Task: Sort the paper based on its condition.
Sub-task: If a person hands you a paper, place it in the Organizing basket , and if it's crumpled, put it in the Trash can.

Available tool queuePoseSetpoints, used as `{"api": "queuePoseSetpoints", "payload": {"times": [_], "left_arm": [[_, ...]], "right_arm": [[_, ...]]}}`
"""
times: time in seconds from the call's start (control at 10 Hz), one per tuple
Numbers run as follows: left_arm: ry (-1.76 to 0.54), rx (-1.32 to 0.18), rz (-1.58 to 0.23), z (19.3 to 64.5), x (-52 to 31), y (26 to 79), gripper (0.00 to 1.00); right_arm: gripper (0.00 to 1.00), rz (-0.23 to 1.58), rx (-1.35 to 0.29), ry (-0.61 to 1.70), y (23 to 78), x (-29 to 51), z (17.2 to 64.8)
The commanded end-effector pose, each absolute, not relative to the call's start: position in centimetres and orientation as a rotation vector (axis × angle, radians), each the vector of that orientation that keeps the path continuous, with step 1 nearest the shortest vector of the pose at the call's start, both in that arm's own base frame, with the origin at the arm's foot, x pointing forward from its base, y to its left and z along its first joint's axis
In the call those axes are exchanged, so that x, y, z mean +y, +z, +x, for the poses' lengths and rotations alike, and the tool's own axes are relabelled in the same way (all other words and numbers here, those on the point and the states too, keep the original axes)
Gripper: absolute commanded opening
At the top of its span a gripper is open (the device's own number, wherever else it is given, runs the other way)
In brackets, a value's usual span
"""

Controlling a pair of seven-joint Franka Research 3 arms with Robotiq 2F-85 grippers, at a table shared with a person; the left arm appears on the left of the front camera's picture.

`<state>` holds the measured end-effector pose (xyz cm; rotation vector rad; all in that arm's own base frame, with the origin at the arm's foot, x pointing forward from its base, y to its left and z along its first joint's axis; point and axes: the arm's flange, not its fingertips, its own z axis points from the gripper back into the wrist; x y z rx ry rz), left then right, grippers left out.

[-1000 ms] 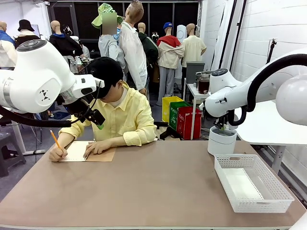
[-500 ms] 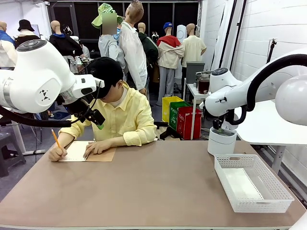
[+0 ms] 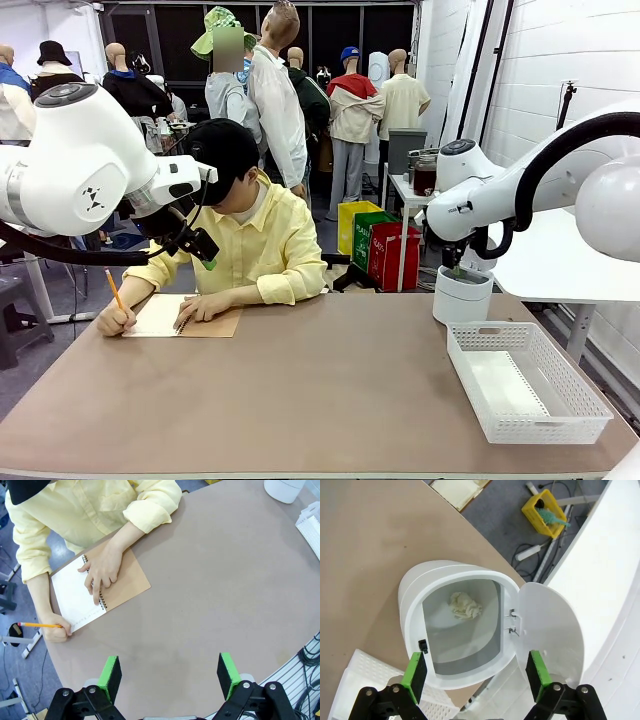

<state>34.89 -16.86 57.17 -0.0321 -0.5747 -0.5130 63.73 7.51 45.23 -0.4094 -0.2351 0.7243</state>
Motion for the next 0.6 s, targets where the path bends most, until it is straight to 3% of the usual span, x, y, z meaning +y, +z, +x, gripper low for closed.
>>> {"api": "queuePoseSetpoints", "payload": {"times": [0.0, 0.5], "left_arm": [[-0.519, -0.576, -0.028, 34.85, -16.78, 57.18, 1.0], [-0.519, -0.576, -0.028, 34.85, -16.78, 57.18, 1.0]], "right_arm": [[1.0, -0.41, -0.232, 0.724, 45.05, 7.34, 63.79], [1.0, -0.41, -0.232, 0.724, 45.05, 7.34, 63.79]]}}
